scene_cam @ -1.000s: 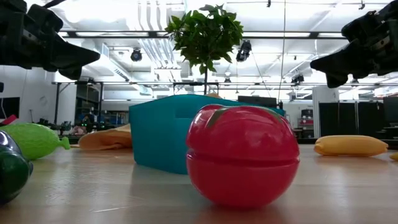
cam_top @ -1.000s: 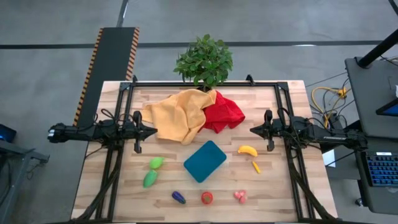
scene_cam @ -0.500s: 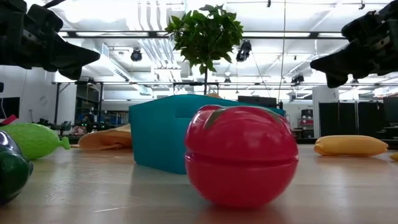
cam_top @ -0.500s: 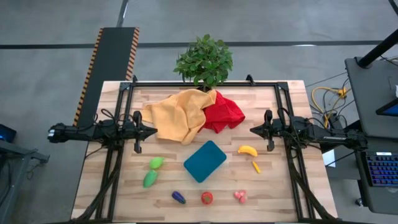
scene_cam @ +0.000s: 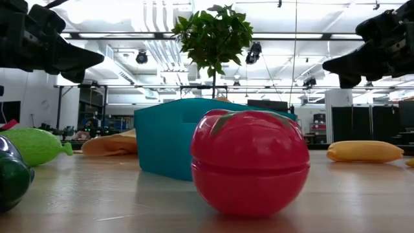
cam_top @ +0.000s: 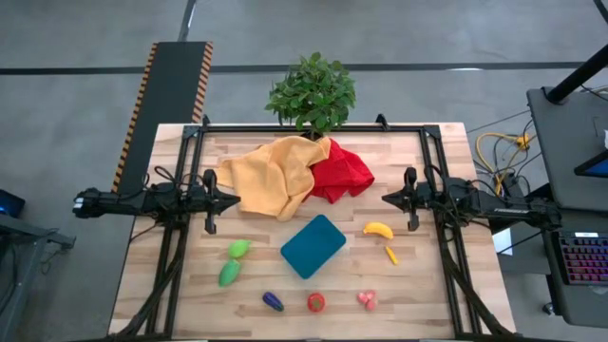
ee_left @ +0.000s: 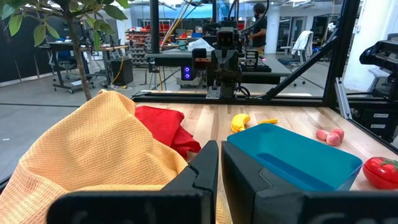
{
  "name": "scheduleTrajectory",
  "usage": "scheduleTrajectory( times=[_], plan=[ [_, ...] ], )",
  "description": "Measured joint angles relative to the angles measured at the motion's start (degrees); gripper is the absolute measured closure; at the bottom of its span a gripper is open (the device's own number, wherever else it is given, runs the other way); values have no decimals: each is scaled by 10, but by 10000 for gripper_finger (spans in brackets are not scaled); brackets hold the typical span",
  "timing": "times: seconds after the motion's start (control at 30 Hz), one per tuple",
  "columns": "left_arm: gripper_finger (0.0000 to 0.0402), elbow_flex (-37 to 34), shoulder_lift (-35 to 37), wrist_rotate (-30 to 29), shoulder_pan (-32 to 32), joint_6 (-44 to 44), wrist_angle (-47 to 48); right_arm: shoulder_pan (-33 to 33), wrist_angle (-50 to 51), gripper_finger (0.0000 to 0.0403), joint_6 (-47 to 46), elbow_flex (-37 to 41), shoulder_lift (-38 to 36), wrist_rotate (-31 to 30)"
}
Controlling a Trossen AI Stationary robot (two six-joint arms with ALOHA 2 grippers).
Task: Pick and placing Produce into tupperware
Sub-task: Put the yellow banana into the blue bin
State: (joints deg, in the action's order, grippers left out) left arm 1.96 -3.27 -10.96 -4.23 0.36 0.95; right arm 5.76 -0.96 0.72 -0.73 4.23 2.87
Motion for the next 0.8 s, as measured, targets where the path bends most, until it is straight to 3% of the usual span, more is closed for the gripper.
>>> scheduleTrajectory(
  times=[0.1, 0.2, 0.27, 0.8],
  plan=[
    [395, 0, 0, 0, 0, 0, -1, 0, -1, 394, -33, 0, 0, 0],
    [395, 0, 0, 0, 0, 0, -3, 0, -5, 394, -174, 0, 0, 0],
    [395, 0, 0, 0, 0, 0, -3, 0, -17, 394, -221, 0, 0, -2],
    [395, 0, 0, -9, 0, 0, -21, 2, -53, 394, -82, 0, 0, -14]
  ],
)
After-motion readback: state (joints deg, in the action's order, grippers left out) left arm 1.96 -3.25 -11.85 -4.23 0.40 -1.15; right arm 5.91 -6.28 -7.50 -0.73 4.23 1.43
